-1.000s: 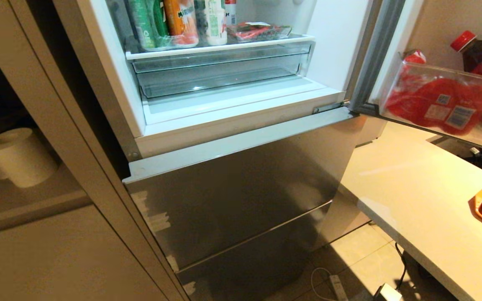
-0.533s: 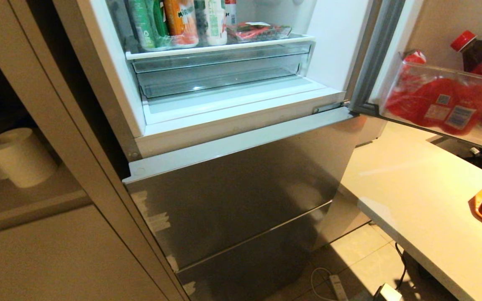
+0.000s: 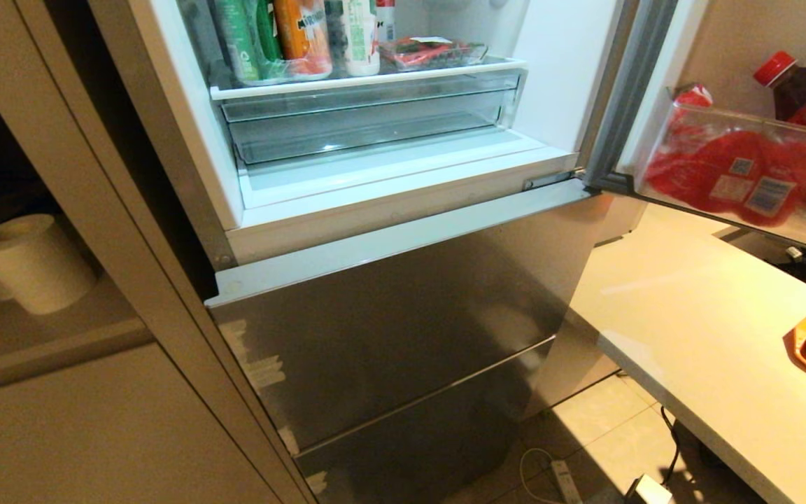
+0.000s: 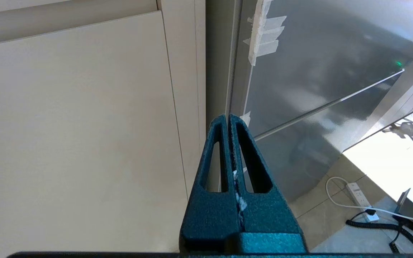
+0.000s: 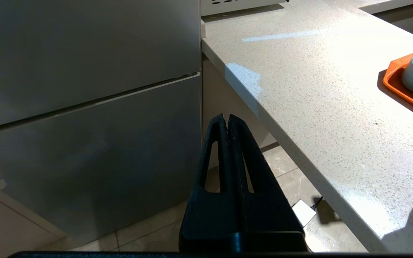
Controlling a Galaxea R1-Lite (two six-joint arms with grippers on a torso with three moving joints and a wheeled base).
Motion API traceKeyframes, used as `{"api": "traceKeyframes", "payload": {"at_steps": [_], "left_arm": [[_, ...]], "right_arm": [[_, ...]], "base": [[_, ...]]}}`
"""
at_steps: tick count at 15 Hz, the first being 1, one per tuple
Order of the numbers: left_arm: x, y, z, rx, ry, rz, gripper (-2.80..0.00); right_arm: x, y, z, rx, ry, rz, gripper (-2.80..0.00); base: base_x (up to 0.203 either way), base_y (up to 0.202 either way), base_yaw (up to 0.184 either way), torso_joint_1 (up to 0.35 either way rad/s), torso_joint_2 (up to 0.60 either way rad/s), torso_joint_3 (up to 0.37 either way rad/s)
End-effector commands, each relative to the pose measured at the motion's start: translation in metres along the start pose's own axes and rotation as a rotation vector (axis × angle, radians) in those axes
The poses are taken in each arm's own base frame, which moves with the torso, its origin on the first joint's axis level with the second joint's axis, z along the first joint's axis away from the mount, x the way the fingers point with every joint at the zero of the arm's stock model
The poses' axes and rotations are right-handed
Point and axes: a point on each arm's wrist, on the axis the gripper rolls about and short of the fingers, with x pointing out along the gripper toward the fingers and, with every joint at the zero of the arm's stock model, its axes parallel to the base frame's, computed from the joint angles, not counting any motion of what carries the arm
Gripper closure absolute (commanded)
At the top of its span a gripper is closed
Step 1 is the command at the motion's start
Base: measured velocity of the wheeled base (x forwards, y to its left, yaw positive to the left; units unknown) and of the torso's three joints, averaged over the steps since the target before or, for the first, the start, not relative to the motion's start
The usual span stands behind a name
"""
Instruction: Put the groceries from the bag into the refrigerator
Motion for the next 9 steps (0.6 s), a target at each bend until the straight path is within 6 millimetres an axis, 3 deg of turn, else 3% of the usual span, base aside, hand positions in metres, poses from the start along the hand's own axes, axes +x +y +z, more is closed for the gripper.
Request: {"api": "traceKeyframes", "payload": {"at_steps": [1, 7, 9], "left_arm": [[0.0000, 0.0000, 0.0000, 0.000, 0.000, 0.000, 0.00], [0.0000, 0.0000, 0.0000, 0.000, 0.000, 0.000, 0.00], [0.0000, 0.0000, 0.0000, 0.000, 0.000, 0.000, 0.00]], "right_arm": [[0.0000, 0.0000, 0.0004, 0.000, -0.001, 0.001, 0.00], [0.0000, 0.0000, 0.0005, -0.002, -0.001, 0.002, 0.00], [0.0000, 0.0000, 0.0005, 0.000, -0.001, 0.002, 0.00]], "base": [[0.000, 0.000, 0.000, 0.000, 0.00, 0.000], [0.000, 0.000, 0.000, 0.000, 0.00, 0.000], [-0.153, 0.000, 0.002, 0.012, 0.00, -0.004]]}}
